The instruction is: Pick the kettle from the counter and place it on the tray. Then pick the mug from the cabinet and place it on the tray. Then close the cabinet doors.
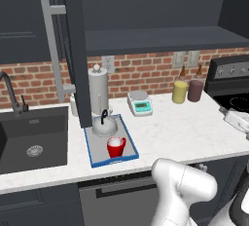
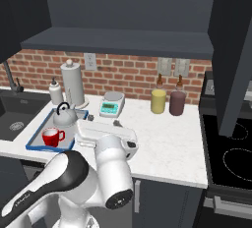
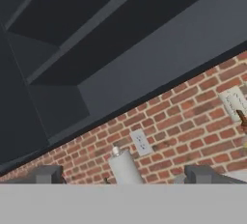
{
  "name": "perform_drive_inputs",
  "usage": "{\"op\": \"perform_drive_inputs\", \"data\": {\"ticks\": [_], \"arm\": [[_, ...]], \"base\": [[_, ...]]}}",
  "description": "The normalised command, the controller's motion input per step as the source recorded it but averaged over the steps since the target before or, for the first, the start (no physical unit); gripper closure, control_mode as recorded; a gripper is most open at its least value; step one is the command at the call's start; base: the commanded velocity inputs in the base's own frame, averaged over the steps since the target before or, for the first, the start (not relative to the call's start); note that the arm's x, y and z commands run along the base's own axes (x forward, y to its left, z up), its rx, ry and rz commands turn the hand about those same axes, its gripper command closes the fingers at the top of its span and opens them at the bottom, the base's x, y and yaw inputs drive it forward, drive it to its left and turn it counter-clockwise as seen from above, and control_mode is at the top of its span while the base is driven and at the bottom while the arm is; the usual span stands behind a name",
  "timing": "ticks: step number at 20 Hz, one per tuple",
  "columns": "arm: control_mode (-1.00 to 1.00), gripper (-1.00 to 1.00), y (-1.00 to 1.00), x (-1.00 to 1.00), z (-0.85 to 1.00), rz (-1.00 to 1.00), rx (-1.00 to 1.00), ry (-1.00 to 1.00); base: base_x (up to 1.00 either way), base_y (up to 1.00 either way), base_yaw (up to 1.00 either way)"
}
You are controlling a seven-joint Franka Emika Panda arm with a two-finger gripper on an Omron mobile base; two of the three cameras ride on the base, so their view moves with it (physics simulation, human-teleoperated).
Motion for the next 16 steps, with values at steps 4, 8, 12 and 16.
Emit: {"op": "perform_drive_inputs", "data": {"ticks": [4,8,12,16], "arm": [[-1.00,-1.00,-0.76,0.09,0.19,0.00,0.00,0.06],[-1.00,-1.00,-0.75,0.08,0.14,0.00,-0.02,0.00],[-1.00,-1.00,-0.44,0.05,-0.11,0.00,-0.09,-0.03],[-1.00,-1.00,-0.57,0.00,-0.08,0.00,-0.05,-0.15]], "base": [[0.00,0.00,0.00],[0.00,0.00,0.00],[0.00,0.00,0.00],[0.00,0.00,0.00]]}}
